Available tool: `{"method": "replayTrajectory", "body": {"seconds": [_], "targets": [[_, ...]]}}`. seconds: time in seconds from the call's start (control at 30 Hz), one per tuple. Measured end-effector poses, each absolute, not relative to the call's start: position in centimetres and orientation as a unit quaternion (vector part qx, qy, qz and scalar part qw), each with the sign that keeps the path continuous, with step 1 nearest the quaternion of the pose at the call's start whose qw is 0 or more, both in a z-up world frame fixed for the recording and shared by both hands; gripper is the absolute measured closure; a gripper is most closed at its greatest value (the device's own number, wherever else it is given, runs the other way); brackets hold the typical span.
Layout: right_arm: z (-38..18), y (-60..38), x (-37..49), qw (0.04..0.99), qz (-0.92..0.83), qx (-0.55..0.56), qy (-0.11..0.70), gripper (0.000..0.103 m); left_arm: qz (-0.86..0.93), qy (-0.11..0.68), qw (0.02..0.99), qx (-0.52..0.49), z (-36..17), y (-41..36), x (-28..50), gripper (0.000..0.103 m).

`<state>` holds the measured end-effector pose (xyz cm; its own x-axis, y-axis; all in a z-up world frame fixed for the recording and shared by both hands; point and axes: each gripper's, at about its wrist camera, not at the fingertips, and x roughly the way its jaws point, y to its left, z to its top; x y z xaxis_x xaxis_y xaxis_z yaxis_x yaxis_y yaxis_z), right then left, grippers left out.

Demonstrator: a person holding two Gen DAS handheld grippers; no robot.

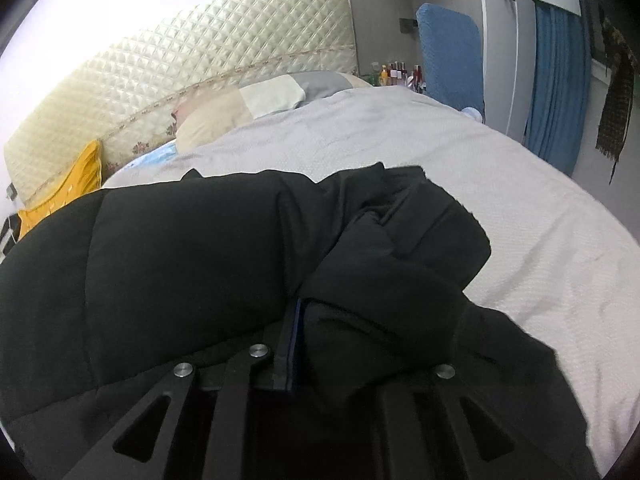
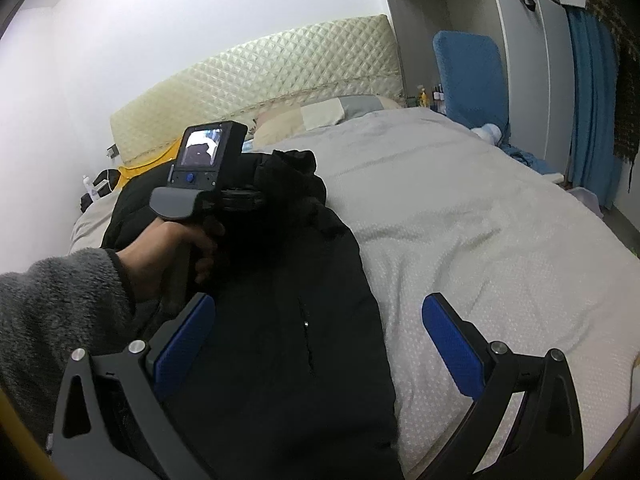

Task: Fold large clothes
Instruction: 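Lay the sleeve onto the jacket front and open the left tool, then pat the folded jacket flat with both tools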

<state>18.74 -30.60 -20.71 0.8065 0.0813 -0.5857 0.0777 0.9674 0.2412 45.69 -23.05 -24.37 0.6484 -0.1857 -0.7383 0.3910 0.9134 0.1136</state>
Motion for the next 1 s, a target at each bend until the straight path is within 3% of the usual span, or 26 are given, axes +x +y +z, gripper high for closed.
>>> {"method": "replayTrajectory", "body": {"seconds": [0.03,0.13,0.2,0.27,0.8,1.0], "targets": [[-20.6,-30.5,18.7,0.943,0.002,0.125,0.309,0.0,-0.162,0.39,0.898,0.125,-23.8,-22.8,45.4,0.087],[-20.5,-30.1,18.5,0.946,0.004,0.117,0.303,0.0,-0.156,0.385,0.903,0.113,-22.0,-22.1,44.4,0.066],[-20.5,-29.8,18.5,0.946,0.007,0.116,0.302,0.0,-0.151,0.377,0.907,0.111,-20.7,-21.7,43.5,0.038],[-20.5,-29.5,18.4,0.947,0.009,0.113,0.301,0.0,-0.152,0.366,0.911,0.115,-19.6,-21.3,42.7,0.026],[-18.2,-27.0,16.7,0.964,0.051,0.078,0.25,0.0,-0.175,0.276,0.943,0.057,-4.0,-14.3,31.3,0.026],[-17.7,-26.6,15.7,0.965,0.056,0.078,0.246,0.0,-0.178,0.264,0.947,0.039,-0.4,-11.8,25.8,0.026]]}}
